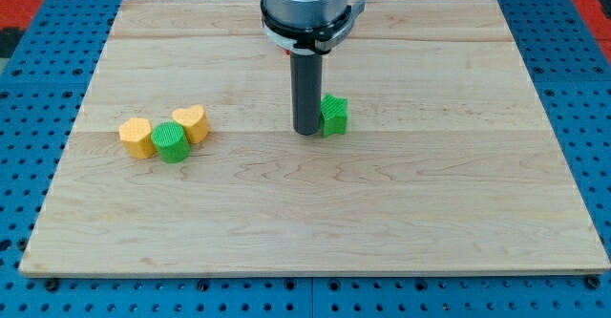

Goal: Form a horizontal line with the yellow blocks green star

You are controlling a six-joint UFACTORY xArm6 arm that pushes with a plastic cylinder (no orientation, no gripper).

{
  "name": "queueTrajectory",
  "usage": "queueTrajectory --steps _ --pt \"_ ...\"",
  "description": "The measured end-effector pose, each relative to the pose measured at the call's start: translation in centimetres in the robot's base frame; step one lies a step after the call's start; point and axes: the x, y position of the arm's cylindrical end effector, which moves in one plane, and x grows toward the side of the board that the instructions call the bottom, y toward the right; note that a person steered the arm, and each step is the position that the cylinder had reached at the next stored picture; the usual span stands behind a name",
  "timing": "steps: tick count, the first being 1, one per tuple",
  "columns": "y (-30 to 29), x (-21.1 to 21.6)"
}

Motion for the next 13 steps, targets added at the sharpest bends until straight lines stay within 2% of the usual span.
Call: queueTrajectory --steps 1,2,3,6,9,10,13 --pt "-9.5 5.3" --pt "-19.8 5.7" --pt "-21.8 3.0" --pt "-13.3 1.3" --pt "-19.7 -3.1" --pt "-18.3 -4.7" --pt "-14.2 -3.7"
